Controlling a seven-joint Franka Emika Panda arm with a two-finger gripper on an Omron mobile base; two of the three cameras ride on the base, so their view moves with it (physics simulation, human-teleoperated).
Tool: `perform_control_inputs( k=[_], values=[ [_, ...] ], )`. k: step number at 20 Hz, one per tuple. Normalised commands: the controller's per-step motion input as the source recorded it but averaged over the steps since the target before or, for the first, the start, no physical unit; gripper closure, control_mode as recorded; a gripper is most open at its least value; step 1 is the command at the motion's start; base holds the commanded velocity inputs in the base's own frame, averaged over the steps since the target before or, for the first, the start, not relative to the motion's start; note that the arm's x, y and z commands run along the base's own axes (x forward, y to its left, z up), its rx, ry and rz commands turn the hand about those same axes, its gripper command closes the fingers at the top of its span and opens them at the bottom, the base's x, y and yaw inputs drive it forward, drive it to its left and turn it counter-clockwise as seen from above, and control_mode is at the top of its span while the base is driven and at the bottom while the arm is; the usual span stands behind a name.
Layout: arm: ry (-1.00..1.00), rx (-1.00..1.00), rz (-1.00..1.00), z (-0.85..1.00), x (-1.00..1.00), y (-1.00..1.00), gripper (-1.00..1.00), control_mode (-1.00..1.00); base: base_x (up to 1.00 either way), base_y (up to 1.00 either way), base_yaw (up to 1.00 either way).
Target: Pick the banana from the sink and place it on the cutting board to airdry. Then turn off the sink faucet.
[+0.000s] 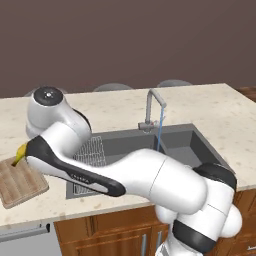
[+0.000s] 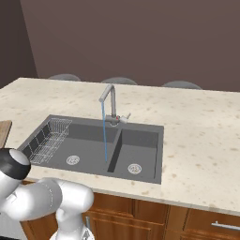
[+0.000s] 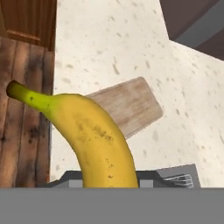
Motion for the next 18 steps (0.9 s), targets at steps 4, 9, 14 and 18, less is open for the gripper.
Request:
perform_control_inputs(
  k=[4, 9, 14, 18],
  values=[
    [-0.08, 0.03, -0.16, -0.05, -0.01, 0.03, 1.0, -1.0, 0.0, 0.0, 0.0],
    [-0.12, 0.09, -0.12, 0.0, -0.09, 0.0, 1.0, -1.0, 0.0, 0.0, 0.0],
    [-0.01, 0.14, -0.12, -0.06, 0.0, 0.0, 1.0, -1.0, 0.0, 0.0, 0.0],
    [0.0, 0.16, -0.08, -0.04, -0.06, -0.03, 1.0, -1.0, 0.0, 0.0, 0.0]
  ],
)
